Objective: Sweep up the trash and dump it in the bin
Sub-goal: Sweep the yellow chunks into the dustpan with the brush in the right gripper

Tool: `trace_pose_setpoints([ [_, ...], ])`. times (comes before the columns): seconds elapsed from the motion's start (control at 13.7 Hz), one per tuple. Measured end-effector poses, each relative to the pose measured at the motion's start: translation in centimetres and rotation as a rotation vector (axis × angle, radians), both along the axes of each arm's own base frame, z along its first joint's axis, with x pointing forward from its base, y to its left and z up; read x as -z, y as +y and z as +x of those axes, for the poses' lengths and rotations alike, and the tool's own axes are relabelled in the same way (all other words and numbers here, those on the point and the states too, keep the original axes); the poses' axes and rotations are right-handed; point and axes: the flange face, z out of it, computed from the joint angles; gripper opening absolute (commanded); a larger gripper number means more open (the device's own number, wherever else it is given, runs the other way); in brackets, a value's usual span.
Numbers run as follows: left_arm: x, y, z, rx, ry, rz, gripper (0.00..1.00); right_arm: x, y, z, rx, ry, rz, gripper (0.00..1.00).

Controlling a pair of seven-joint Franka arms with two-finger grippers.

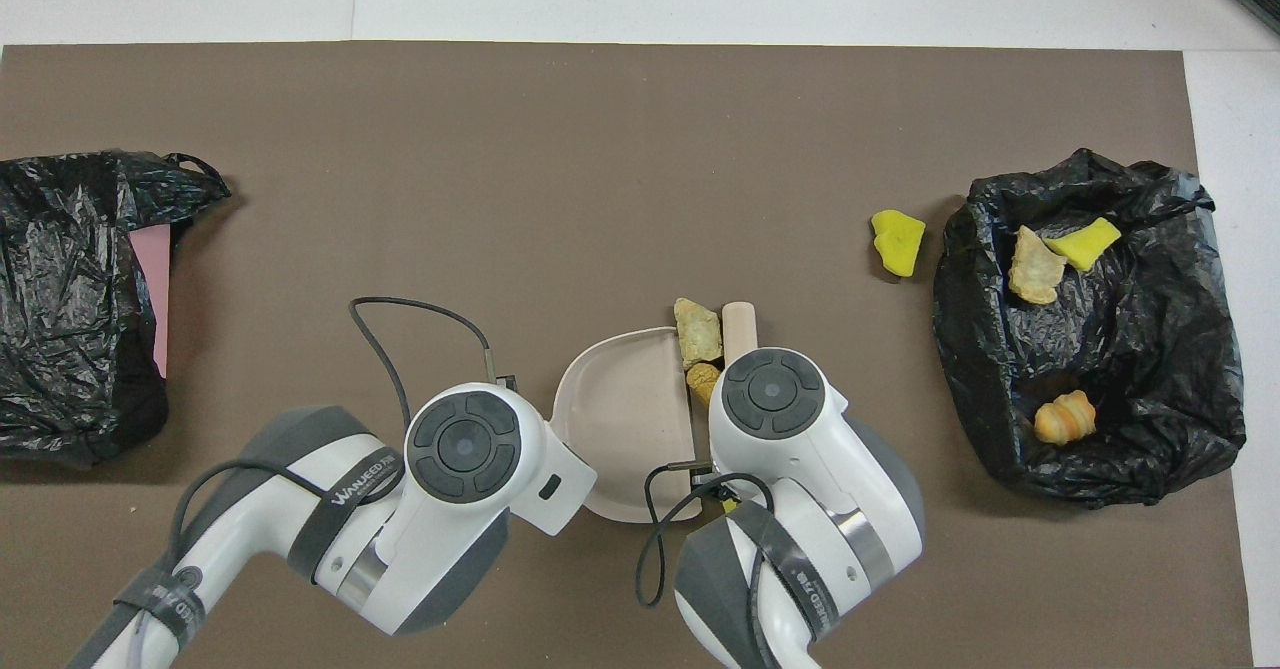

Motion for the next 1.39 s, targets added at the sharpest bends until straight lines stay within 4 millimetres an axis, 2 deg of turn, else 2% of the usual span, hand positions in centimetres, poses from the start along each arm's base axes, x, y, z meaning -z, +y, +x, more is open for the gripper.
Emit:
trace_pose_setpoints([
  [0.22, 0.5, 1.4, 1.3, -0.036, -0.017, -0.014, 0.0, -0.2, 1.0, 0.1, -0.088, -0.023, 0.032, 0.0],
  [0.44, 0.8, 2.5, 2.2, -0.062, -0.022, -0.017, 0.0, -0.9, 2.9, -0.5, -0.199, -0.05, 0.03, 0.0],
  [0.73, 0.8, 3.7, 3.5, -0.094, -0.051, -0.038, 0.0, -1.7, 3.5, -0.2, -0.317, -0.053, 0.066, 0.0],
  [1.1, 0.9, 4.8, 5.1, -0.129, -0.091, -0.066, 0.0, -1.7, 6.1, -2.7, -0.388, -0.028, 0.056, 0.0],
  [1.24, 0.8, 4.9, 5.2, -0.113, -0.094, -0.067, 0.0, -2.8, 5.7, -2.9, -0.385, -0.012, 0.043, 0.0],
  [1.39, 0.8, 5.5, 5.8, -0.084, -0.095, -0.066, 0.0, -4.4, 4.1, -2.6, -0.353, -0.001, 0.029, 0.0],
])
